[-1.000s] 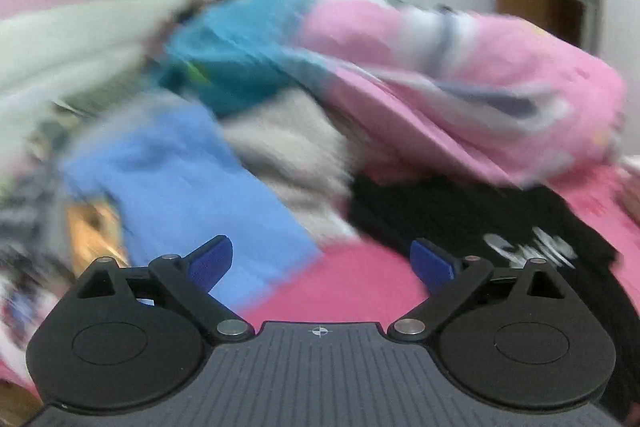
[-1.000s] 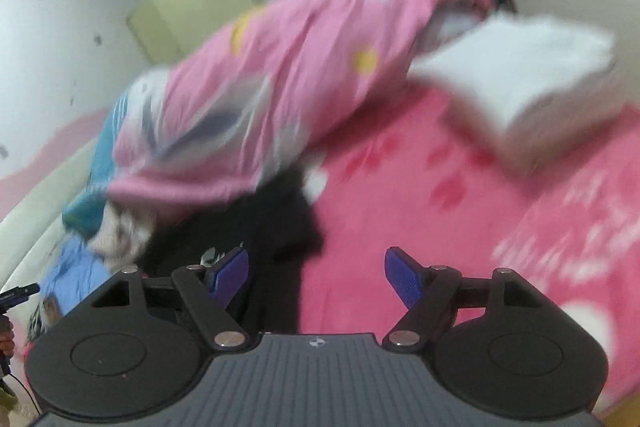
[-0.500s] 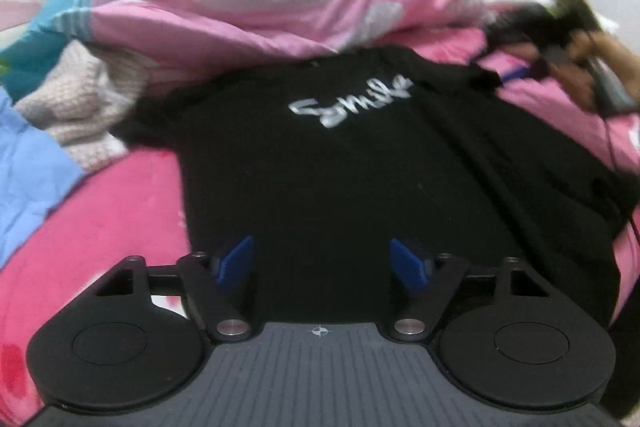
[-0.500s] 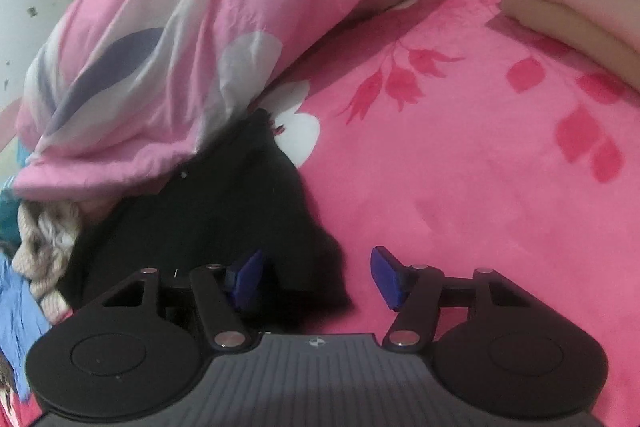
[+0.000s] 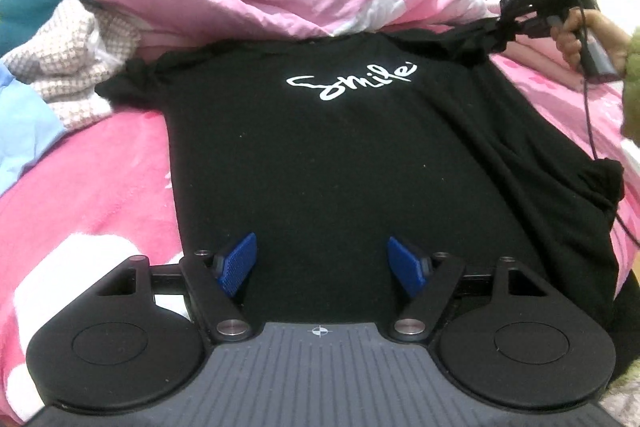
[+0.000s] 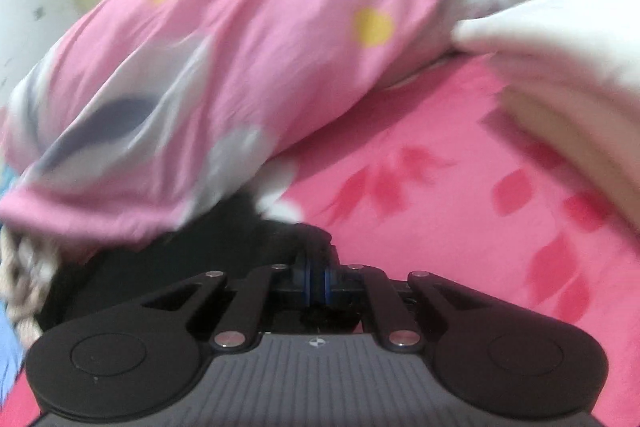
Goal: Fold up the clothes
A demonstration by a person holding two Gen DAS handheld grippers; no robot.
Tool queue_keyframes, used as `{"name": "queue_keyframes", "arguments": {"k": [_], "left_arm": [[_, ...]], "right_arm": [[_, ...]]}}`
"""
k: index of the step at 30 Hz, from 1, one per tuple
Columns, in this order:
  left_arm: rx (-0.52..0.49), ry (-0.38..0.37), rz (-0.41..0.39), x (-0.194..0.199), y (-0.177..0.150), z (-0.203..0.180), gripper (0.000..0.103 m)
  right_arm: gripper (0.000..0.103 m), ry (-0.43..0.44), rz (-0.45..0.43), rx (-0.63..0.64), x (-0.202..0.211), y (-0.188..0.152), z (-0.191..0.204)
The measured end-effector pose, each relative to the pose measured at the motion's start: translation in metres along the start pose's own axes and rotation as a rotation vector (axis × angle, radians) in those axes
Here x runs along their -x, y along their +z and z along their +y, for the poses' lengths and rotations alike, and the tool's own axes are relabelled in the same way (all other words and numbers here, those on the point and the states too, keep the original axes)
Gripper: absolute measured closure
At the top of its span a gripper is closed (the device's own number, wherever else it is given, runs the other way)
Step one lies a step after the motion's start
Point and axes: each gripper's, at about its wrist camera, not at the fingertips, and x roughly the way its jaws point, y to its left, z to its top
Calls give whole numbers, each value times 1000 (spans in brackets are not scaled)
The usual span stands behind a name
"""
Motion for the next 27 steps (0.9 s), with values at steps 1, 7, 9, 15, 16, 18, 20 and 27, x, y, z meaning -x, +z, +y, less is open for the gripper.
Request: {"name": "queue_keyframes", "arguments": {"k": [1, 7, 9, 15, 16, 18, 20, 27], "left_arm": [[-1, -3, 3, 0, 0, 1, 29], [-10, -6, 11, 0, -1, 1, 28], [-10, -6, 14, 0, -1, 1, 28], [-1, 4, 17, 0, -1, 2, 24], [4, 8, 17, 0, -2, 2, 22], [10, 17, 14, -1, -2, 2, 19], [16, 23, 11, -1, -3, 3, 18], [31, 24, 6, 2, -3, 4, 16]], "right_arm": [[97, -16, 1, -17, -3, 4, -7], [95, -166, 22, -62, -38, 2, -43], [87, -145, 60, -185, -47, -1, -65], [51, -61, 0, -398, -3, -3, -109], [51, -64, -13, -384, 10, 1, -111], [51, -59, -32, -359, 46, 3, -116], [50, -53, -51, -337, 85, -2, -123], [50, -55, -164, -176, 229, -51, -109]]}}
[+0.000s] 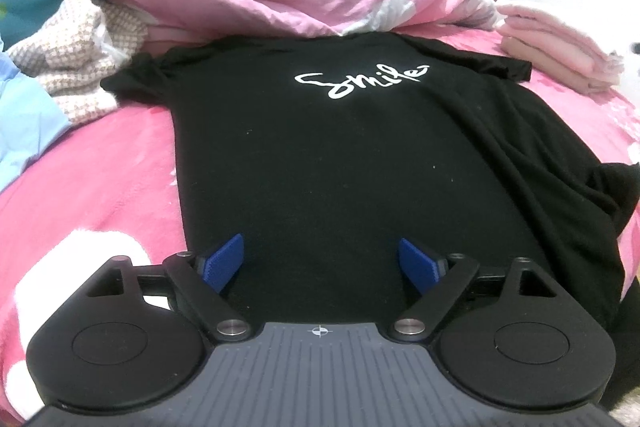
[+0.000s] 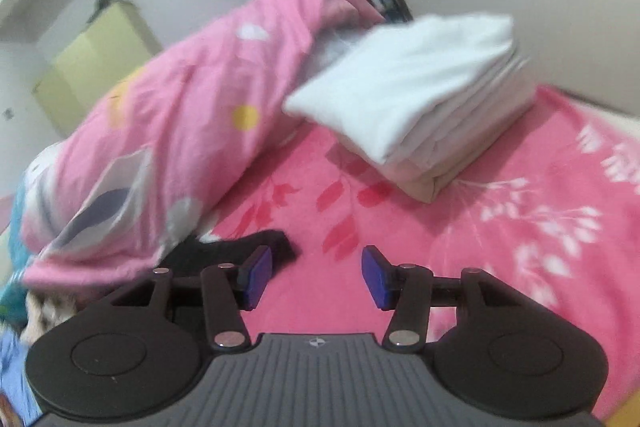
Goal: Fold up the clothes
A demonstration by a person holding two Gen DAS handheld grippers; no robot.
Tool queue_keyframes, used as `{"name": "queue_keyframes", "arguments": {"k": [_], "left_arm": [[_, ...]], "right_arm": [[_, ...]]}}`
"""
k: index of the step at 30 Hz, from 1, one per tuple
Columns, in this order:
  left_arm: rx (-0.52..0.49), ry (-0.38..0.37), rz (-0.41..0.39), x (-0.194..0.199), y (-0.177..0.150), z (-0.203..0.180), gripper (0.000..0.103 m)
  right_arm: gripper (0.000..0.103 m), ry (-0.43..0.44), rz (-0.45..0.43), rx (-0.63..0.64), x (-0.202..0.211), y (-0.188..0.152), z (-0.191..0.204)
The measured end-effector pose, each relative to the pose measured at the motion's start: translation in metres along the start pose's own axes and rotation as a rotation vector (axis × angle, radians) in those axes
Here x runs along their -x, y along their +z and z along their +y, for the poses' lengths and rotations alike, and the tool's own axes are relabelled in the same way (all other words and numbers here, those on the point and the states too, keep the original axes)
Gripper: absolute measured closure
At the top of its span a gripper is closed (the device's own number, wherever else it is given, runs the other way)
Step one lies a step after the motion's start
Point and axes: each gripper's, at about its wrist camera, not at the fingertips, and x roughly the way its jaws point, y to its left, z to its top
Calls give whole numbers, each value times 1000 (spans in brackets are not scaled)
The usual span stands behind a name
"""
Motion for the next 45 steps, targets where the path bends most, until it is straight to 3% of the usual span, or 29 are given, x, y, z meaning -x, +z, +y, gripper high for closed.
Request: {"name": "queue_keyframes", "arguments": {"k": [4, 7, 11, 16, 21, 23, 28, 30, 33, 35, 37, 41, 45], "left_arm": [[27, -5, -53, 21, -3, 2, 16], [24, -8, -107, 46, -11, 2, 16], [7, 12, -132, 80, -32, 3, 16], [58, 11, -100, 101, -59, 12, 17], [91, -31, -72, 106, -83, 16, 31], [106, -44, -55, 105, -92, 18, 46], [188, -82, -28, 100, -109, 30, 53], [227, -107, -21, 96, -112, 37, 56], [285, -151, -6, 89, -114, 45, 69], [320, -183, 13, 84, -116, 49, 91], [335, -201, 9, 84, -118, 50, 98], [371, -245, -65, 100, -116, 49, 101], [432, -369, -210, 129, -108, 50, 101]], "right_arm": [[50, 29, -42, 117, 44, -36, 33], [50, 62, -46, 221, 52, -66, 65], [38, 162, -17, 380, 46, -110, 118], [39, 333, 35, 651, 41, -177, 195], [43, 540, 141, 860, 41, -237, 249], [46, 611, 191, 942, 43, -260, 263], [52, 718, 281, 1088, 50, -301, 279], [53, 725, 294, 1116, 51, -308, 282], [53, 719, 295, 1119, 54, -307, 285], [53, 712, 293, 1100, 55, -303, 285], [53, 700, 293, 1078, 54, -299, 287], [54, 693, 298, 1010, 45, -290, 297], [54, 690, 314, 912, 31, -278, 305]]}}
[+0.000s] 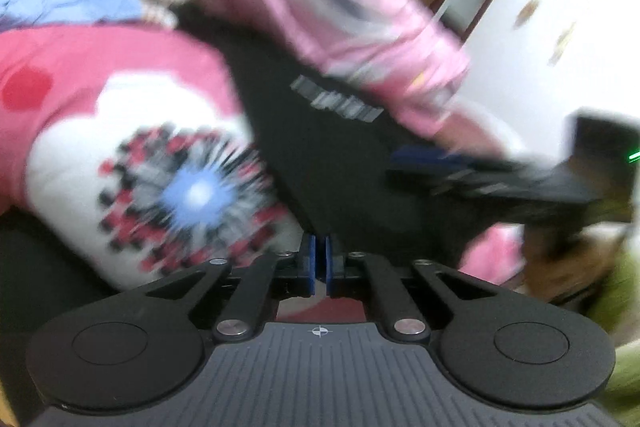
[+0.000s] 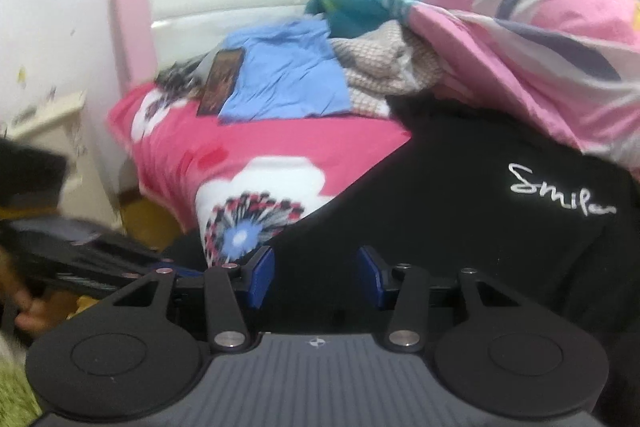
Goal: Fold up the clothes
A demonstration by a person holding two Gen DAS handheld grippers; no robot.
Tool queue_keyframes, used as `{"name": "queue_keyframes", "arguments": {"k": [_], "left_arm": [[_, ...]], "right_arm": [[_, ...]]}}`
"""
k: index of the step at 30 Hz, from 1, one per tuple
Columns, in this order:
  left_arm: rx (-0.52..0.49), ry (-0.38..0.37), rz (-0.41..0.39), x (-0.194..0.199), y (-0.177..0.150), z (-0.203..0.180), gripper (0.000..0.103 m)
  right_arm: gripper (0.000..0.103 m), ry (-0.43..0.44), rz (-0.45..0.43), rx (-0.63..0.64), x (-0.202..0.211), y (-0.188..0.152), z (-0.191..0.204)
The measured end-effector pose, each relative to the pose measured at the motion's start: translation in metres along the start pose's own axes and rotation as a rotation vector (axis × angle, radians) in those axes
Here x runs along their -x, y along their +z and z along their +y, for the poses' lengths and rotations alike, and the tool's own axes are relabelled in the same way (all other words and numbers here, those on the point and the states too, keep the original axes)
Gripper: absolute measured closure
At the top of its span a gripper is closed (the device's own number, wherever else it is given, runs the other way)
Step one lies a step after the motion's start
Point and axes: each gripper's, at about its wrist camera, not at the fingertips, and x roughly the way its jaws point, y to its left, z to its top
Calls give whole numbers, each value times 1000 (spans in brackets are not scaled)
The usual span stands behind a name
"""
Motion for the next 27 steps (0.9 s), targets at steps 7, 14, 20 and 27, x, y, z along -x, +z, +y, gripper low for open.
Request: {"name": "queue_keyframes", "arguments": {"k": [7, 14, 20, 27], "left_arm": [[95, -165, -75, 9, 12, 0, 101], [105, -81, -78, 22, 11, 17, 101], [151, 98, 39, 15, -4, 46, 101], [123, 188, 124, -3, -11, 60, 101]], "right_arm": [[53, 26, -53, -44, 28, 10, -3], [53, -63, -2, -31, 42, -3, -3], [53, -126, 15, -113, 45, -27, -22], [53, -213, -3, -273, 63, -61, -53]]}}
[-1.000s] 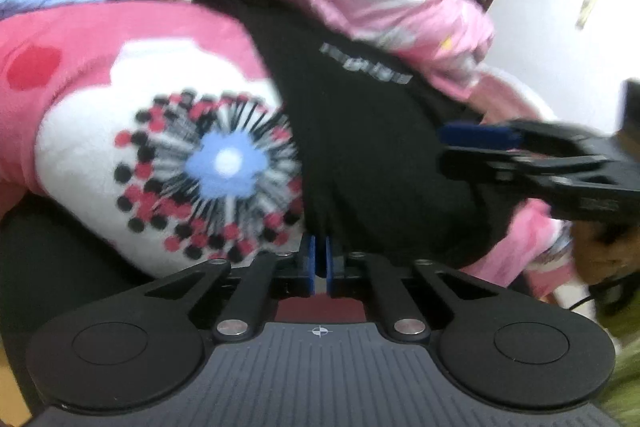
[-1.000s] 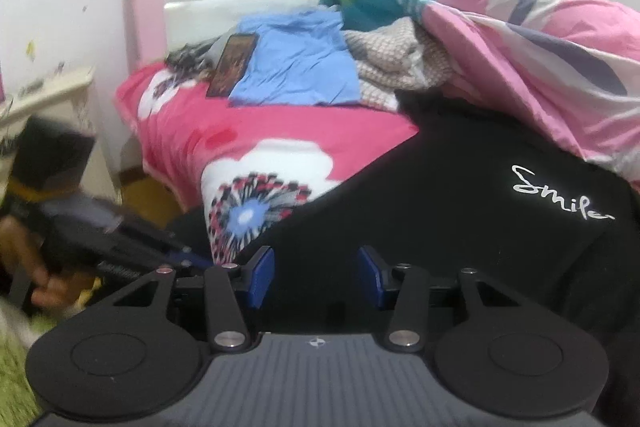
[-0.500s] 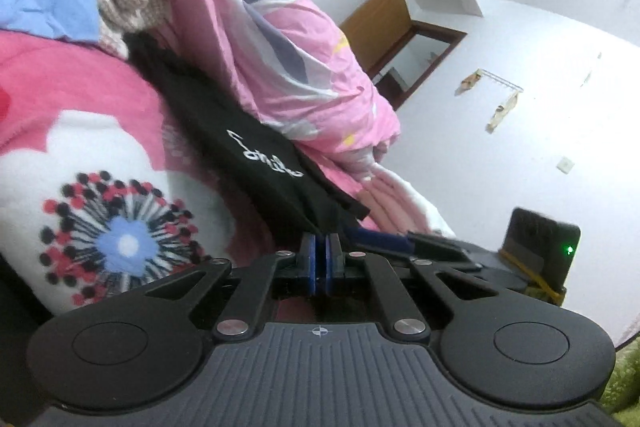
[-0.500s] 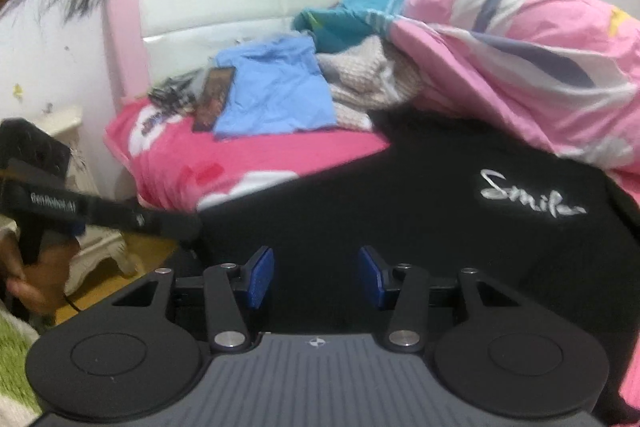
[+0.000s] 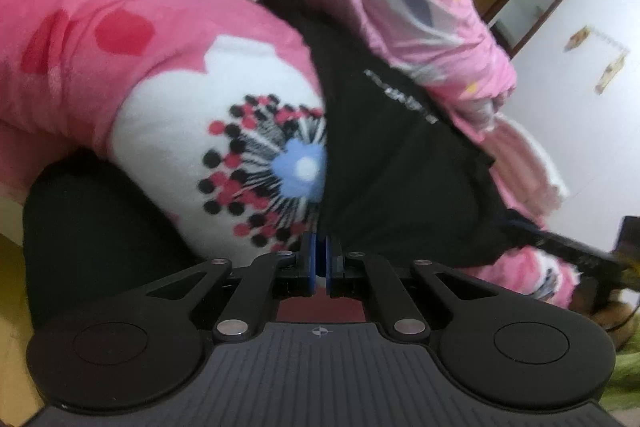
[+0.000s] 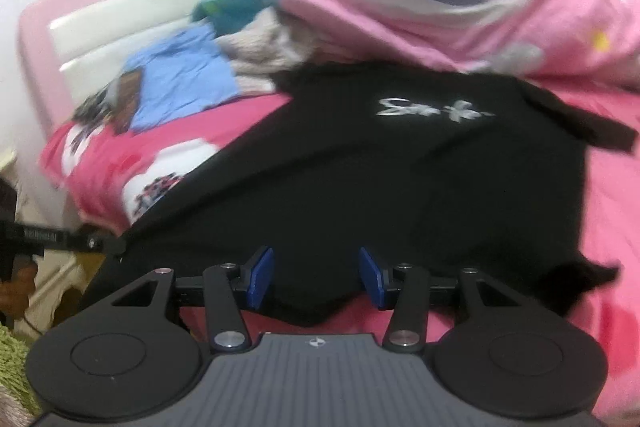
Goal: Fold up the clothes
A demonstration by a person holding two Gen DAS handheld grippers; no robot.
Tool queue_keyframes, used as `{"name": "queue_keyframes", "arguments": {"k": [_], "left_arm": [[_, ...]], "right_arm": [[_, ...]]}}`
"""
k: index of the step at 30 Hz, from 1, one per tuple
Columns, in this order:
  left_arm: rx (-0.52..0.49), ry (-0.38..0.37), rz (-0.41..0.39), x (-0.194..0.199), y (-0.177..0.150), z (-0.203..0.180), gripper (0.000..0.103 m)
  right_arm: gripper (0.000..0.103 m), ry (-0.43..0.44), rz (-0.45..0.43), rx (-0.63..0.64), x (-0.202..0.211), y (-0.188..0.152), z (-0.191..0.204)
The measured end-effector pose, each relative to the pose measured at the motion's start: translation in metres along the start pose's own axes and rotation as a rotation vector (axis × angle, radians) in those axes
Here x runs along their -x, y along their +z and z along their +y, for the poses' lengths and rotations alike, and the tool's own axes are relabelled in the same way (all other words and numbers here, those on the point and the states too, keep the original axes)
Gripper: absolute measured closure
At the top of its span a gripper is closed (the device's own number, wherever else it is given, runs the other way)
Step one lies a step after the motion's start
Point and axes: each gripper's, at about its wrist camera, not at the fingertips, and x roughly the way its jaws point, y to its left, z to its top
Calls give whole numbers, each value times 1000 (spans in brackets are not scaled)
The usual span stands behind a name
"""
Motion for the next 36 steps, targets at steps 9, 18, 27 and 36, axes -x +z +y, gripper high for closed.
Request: {"name": "queue_keyframes", "arguments": {"k": [9, 18, 27, 36], "left_arm": [[-127, 127, 70, -28, 1, -12, 98], [-260, 239, 37, -7, 10, -36, 81], [-472, -93, 94, -51, 17, -114, 50], [-771, -219, 123, -107, -20, -186, 41]], "right_arm": [[53, -139, -181, -308, 45, -14, -71], [48, -195, -280, -606, 64, -44, -144], [50, -125, -278, -624, 41, -47, -155], [100, -106, -407, -608, 81, -41, -143]]}}
